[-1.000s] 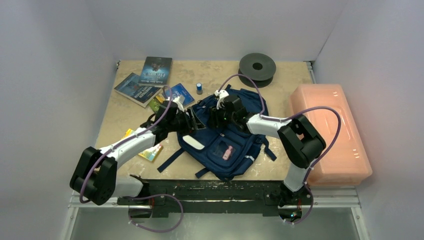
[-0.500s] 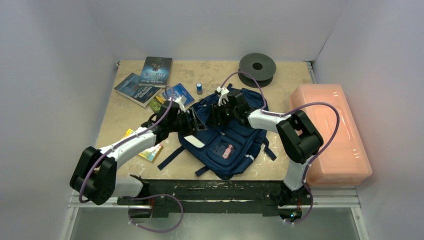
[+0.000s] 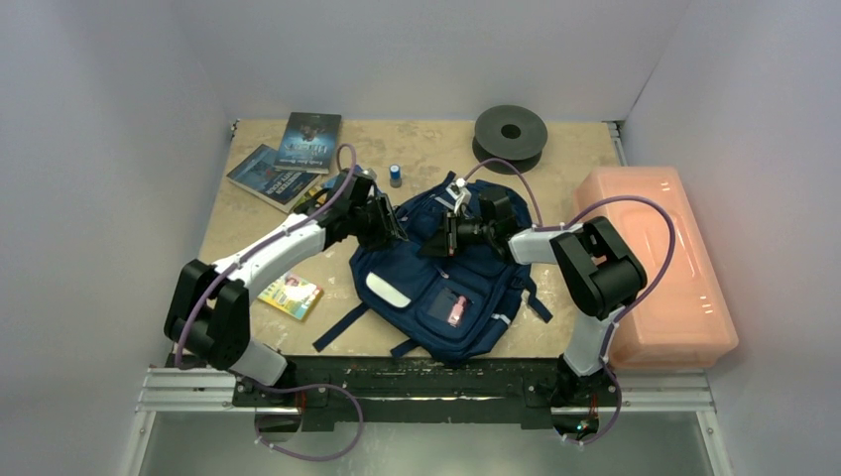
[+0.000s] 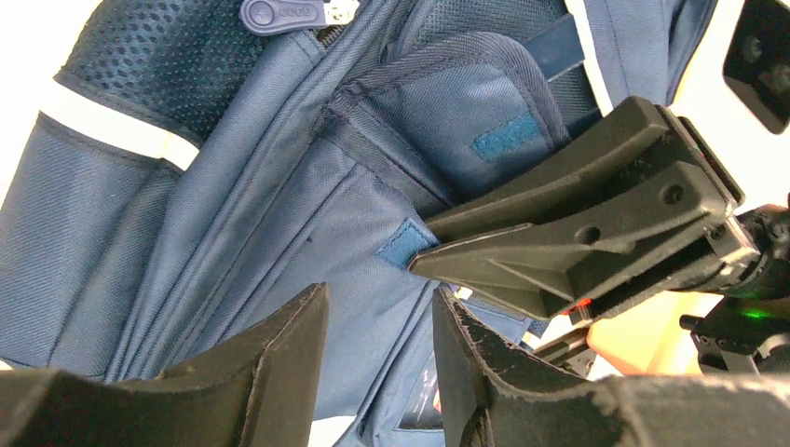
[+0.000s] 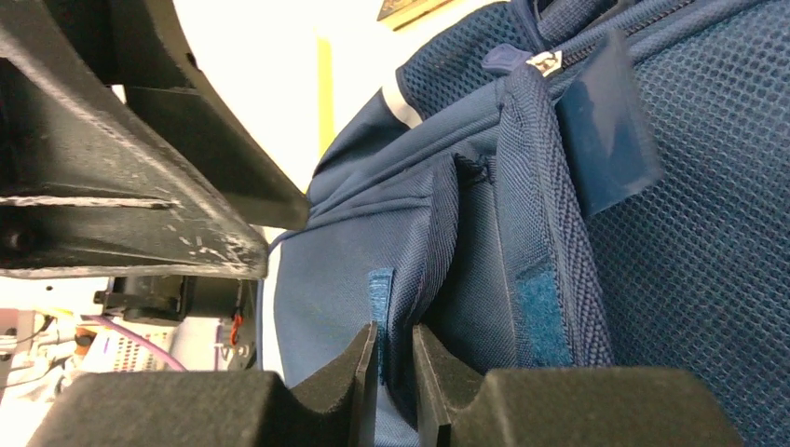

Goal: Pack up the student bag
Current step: Adjust the student bag at the center of the board.

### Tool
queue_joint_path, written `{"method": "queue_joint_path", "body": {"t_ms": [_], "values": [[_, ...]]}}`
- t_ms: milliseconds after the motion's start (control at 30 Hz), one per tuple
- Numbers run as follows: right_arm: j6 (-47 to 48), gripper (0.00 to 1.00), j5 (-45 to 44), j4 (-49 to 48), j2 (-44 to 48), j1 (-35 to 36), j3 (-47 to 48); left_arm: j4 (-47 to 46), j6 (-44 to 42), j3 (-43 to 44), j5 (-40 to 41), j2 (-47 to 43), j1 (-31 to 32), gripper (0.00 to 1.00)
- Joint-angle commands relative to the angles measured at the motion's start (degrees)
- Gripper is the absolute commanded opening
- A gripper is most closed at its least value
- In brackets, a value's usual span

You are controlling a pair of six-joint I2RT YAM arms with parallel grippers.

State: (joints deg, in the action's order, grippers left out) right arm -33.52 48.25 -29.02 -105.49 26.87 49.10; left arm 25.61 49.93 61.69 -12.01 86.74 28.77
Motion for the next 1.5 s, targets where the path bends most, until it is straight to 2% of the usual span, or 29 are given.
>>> {"method": "queue_joint_path", "body": {"t_ms": [0, 100, 167, 533, 700, 800, 867, 967, 1033, 1067, 1200, 1300, 1467], "values": [[-3.44, 0.16, 3.97, -9.29, 3.25, -0.27, -0.96, 8.86, -1.27, 8.69, 2.99, 4.63, 2.15, 0.44], [-0.70, 0.03, 0.98, -9.34, 4.97, -0.18, -1.71, 13.52, -1.70, 14.77, 4.65, 9.61, 3.15, 0.44], [1.52, 0.00, -1.74, -8.72, 6.77, -0.03, -2.21, 16.77, -2.01, 18.70, 5.11, 12.66, 3.32, 0.44], [12.71, 0.00, -13.75, -0.91, 12.57, 5.68, -1.16, 25.36, -0.38, 28.20, 7.38, 20.74, 4.31, 0.48], [17.75, 0.00, -20.47, 2.83, 13.72, 9.19, -0.30, 24.73, -1.57, 27.55, 5.06, 22.22, 4.83, 0.48], [18.56, 0.00, -23.61, 1.85, 15.53, 10.01, -1.16, 24.51, -2.95, 26.56, 4.43, 22.81, 4.89, 0.48], [19.15, 0.00, -24.98, 1.42, 16.67, 10.13, -1.58, 23.60, -4.30, 25.88, 3.79, 22.78, 4.84, 0.45], [19.80, 0.00, -25.25, 1.54, 17.39, 10.21, -1.67, 21.00, -6.09, 24.80, 2.58, 22.44, 4.78, 0.29], [19.76, 0.04, -24.91, 1.49, 17.85, 10.26, -2.20, 20.09, -7.18, 24.58, 2.72, 22.34, 4.71, 0.18], [19.56, 0.08, -24.80, 1.16, 18.27, 10.22, -2.95, 19.44, -7.63, 24.16, 2.99, 22.04, 4.71, 0.15], [17.56, 0.36, -24.30, 3.59, 20.29, 10.21, -4.82, 15.68, -8.44, 21.52, 4.03, 19.52, 4.46, 0.05], [13.25, 0.51, -23.46, 6.72, 22.50, 8.73, -6.10, 13.12, -8.41, 18.82, 4.56, 17.55, 4.15, 0.03], [2.95, 0.56, -17.79, 8.77, 25.43, 2.59, -6.59, 9.09, -7.31, 14.75, 3.54, 15.07, 3.75, 0.01]]}}
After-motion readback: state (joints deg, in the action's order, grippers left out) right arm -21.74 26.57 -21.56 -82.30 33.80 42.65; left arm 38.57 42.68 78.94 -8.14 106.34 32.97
